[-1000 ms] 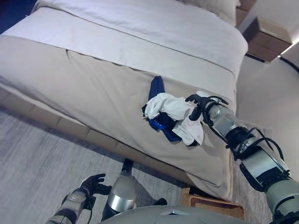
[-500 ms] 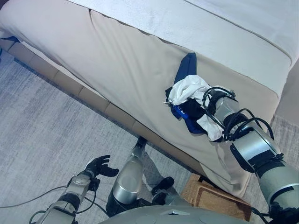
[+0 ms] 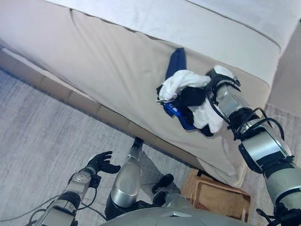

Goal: Pick up the clothes from the bed and place them into the basket

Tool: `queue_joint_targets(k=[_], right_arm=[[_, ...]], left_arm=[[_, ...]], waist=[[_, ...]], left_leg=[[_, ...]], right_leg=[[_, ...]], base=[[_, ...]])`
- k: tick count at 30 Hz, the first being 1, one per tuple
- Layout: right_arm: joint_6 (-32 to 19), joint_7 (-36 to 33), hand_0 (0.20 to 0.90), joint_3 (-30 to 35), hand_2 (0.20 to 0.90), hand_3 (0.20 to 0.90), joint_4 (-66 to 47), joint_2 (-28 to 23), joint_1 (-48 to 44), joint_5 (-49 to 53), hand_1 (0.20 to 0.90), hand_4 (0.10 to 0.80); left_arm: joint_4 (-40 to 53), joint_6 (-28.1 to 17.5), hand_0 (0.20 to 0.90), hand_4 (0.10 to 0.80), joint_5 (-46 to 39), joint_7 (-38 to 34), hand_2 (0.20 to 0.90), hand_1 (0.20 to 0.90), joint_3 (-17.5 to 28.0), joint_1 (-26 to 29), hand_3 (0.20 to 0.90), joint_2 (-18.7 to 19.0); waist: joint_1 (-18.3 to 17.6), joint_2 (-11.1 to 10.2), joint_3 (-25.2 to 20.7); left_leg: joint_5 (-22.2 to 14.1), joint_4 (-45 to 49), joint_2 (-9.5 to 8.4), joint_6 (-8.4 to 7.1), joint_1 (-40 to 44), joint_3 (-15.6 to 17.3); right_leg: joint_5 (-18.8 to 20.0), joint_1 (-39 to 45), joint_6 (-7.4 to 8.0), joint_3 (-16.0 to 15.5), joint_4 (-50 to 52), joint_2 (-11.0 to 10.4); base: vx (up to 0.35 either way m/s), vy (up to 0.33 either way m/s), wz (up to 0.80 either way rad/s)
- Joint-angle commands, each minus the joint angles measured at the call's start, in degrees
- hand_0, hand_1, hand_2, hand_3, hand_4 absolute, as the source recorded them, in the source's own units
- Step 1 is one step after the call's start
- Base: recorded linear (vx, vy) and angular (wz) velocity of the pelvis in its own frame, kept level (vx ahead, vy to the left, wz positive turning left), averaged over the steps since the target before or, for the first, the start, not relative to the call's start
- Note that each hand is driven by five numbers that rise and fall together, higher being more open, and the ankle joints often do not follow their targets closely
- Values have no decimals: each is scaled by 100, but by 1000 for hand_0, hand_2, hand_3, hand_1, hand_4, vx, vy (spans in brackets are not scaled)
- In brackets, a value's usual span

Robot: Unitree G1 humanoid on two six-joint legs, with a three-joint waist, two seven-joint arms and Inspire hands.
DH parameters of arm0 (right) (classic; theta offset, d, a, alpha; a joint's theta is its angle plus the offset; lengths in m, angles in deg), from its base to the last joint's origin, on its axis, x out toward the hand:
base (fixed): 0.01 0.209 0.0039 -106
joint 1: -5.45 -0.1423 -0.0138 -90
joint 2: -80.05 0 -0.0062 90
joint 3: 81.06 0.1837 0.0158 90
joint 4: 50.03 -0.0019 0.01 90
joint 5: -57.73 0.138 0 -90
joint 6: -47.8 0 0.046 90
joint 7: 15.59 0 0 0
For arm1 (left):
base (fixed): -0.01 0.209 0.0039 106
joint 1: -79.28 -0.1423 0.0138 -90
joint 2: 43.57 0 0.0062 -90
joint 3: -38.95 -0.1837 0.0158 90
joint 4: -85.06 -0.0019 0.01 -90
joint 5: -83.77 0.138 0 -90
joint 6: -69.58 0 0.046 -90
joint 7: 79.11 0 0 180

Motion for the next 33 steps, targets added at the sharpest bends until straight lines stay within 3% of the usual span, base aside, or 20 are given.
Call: queue_joint_targets(k=[1, 5, 8, 13, 19, 28, 29, 30, 31, 33], right_arm=[[-548, -507, 300, 352, 300, 200, -885, -940, -220, 431, 300, 100], [-908, -593, 300, 1129, 300, 200, -2075, -1036, 340, 957, 300, 100], [-1063, -775, 300, 1489, 300, 200, -2441, -1008, 684, 1203, 300, 100], [-1019, -499, 300, 1811, 300, 200, -2783, -1000, 1106, 1427, 300, 100], [-1287, 250, 300, 1608, 300, 200, -2793, -709, 1316, 1888, 300, 100], [-1190, 711, 300, 675, 300, 200, -1998, -226, 887, 1335, 300, 100], [-1148, 671, 340, 575, 340, 247, -1917, -180, 835, 1345, 340, 147], [-1085, 624, 862, 475, 862, 856, -1789, -117, 764, 1291, 862, 756], [-1019, 647, 900, 420, 900, 900, -1709, -73, 722, 1168, 900, 800], [-887, 659, 900, 183, 900, 900, -1324, 23, 543, 958, 900, 800]], left_arm=[[29, -88, 900, 800, 44, -19, 900, 900, -47, -580, 900, 38], [-252, -171, 900, 800, 140, -15, 900, 900, 179, -807, 900, -135], [-400, -252, 900, 800, 255, -13, 900, 900, 260, -955, 900, -255], [-617, -288, 900, 800, 502, -9, 900, 900, 337, -1100, 900, -342], [-724, -175, 900, 800, 579, 3, 900, 900, 351, -1155, 900, -420], [-558, -7, 900, 800, 652, 26, 900, 900, 79, -1087, 900, -425], [-547, 7, 900, 800, 646, 7, 900, 900, 49, -1059, 900, -415], [-529, 28, 900, 800, 648, 21, 900, 900, 30, -1016, 900, -373], [-508, 64, 900, 800, 629, 22, 900, 900, 22, -980, 900, -343], [-471, 96, 900, 800, 610, 5, 900, 900, -28, -897, 900, -285]], waist=[[-229, 44, -618], [-479, 46, -900], [-583, 57, -1111], [-688, 79, -1355], [-717, 108, -1484], [-410, 15, -1399], [-368, -8, -1366], [-305, -23, -1310], [-270, -39, -1281], [-149, -78, -1187]], left_leg=[[-1100, 23, 26, 350, 660, 448], [-1232, 6, 42, 378, 983, 602], [-1270, -20, 37, 392, 1115, 688], [-1362, -3, 22, 386, 1306, 777], [-1433, 35, 15, 361, 1546, 858], [-1378, 82, -19, 316, 1504, 697], [-1369, 94, -19, 315, 1466, 672], [-1365, 99, -10, 310, 1454, 647], [-1356, 108, -9, 309, 1424, 624], [-1323, 117, -8, 310, 1324, 548]], right_leg=[[110, -540, -152, 340, 723, 19], [70, -388, -126, 521, 757, 36], [67, -286, -121, 566, 727, 38], [28, -139, -145, 607, 661, 33], [-25, 70, -203, 589, 547, 21], [40, 196, -213, 388, 431, 27], [52, 187, -213, 369, 423, 28], [52, 189, -215, 349, 433, 36], [61, 177, -213, 331, 435, 38], [93, 136, -205, 278, 424, 50]], base=[[68, -11, -25], [90, 4, -27], [103, -6, -23], [59, -13, -9], [44, 7, -9], [22, 3, 1], [-34, -25, 5], [-33, -33, 7], [-52, -47, 13], [-67, -41, 21]])
